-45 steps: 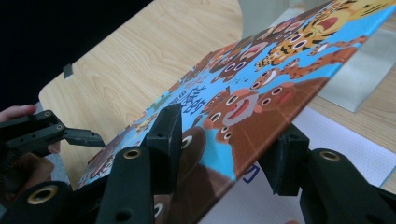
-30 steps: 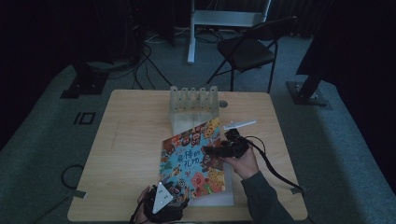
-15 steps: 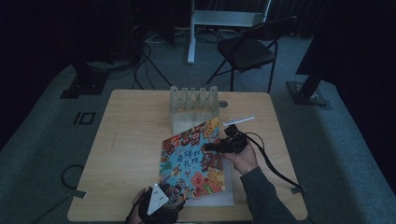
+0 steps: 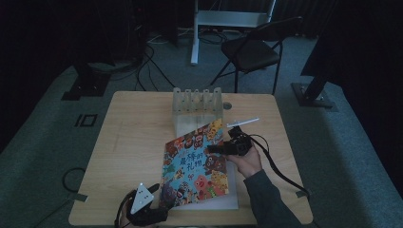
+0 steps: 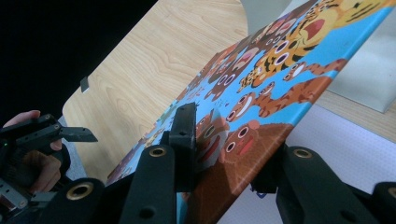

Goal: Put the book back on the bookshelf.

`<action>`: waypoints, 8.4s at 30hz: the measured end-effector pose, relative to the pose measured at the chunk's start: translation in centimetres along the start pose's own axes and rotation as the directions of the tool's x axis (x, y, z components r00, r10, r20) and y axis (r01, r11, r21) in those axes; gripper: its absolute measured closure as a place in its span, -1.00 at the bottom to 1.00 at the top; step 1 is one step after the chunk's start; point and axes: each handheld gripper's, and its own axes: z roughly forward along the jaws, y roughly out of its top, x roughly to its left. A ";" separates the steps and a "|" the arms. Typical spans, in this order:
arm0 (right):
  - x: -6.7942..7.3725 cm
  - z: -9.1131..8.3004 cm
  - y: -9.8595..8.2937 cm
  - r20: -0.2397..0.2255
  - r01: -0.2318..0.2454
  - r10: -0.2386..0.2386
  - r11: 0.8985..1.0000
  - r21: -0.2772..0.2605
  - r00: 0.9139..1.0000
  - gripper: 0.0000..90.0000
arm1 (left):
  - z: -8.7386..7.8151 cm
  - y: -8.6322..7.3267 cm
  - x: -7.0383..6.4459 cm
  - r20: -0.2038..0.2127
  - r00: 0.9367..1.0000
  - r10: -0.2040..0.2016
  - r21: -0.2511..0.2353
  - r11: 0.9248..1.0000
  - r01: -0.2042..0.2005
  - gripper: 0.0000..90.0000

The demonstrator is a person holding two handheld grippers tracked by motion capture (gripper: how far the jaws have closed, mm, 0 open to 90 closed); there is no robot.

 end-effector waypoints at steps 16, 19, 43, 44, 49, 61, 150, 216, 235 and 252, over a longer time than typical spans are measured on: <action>1.0 -0.2 0.2 0.025 0.001 0.000 1.000 -0.018 1.000 0.55 | 1.1 1.0 2.4 -0.013 0.998 -0.061 -0.002 0.998 0.061 -0.48; 1.5 -0.4 0.3 0.034 0.020 -0.019 1.000 -0.020 0.999 0.55 | 1.3 1.1 2.7 -0.007 0.997 -0.071 -0.002 0.998 0.071 -0.48; 3.6 -4.7 0.7 0.007 0.055 -0.055 0.994 -0.089 0.998 0.63 | 2.1 1.8 3.8 -0.002 0.996 -0.092 0.010 0.996 0.092 -0.48; 3.7 -4.8 0.8 0.005 0.056 -0.056 0.994 -0.092 0.998 0.63 | 2.1 1.8 3.9 -0.001 0.996 -0.089 0.013 0.996 0.089 -0.48; 4.1 -5.4 1.0 -0.005 0.065 -0.065 0.993 -0.095 0.998 0.64 | 2.5 1.8 4.0 0.012 0.996 -0.093 0.021 0.995 0.092 -0.48; 4.7 -7.1 0.6 -0.021 0.060 -0.063 0.990 -0.128 0.998 0.67 | 3.9 2.8 5.6 0.081 0.987 -0.136 0.023 0.991 0.135 -0.49; 3.7 -11.8 -4.9 -0.026 0.290 -0.298 0.944 -0.157 0.954 0.73 | 6.0 9.9 8.6 0.401 0.913 -0.077 -0.133 0.981 0.141 -0.24; -3.0 -11.5 -9.2 0.195 0.401 -0.352 0.830 -0.387 0.916 0.05 | 1.6 11.7 4.3 0.348 0.913 0.212 -0.337 0.937 -0.090 0.71; -4.8 -13.7 -9.2 0.163 0.383 -0.348 0.788 -0.482 0.923 -0.24 | 2.4 10.8 2.9 0.458 0.854 0.246 -0.331 0.939 -0.092 0.56; -4.7 -13.1 -9.7 0.149 0.377 -0.349 0.800 -0.467 0.925 -0.06 | 5.7 10.5 1.5 0.510 0.837 0.197 -0.307 0.951 -0.037 0.23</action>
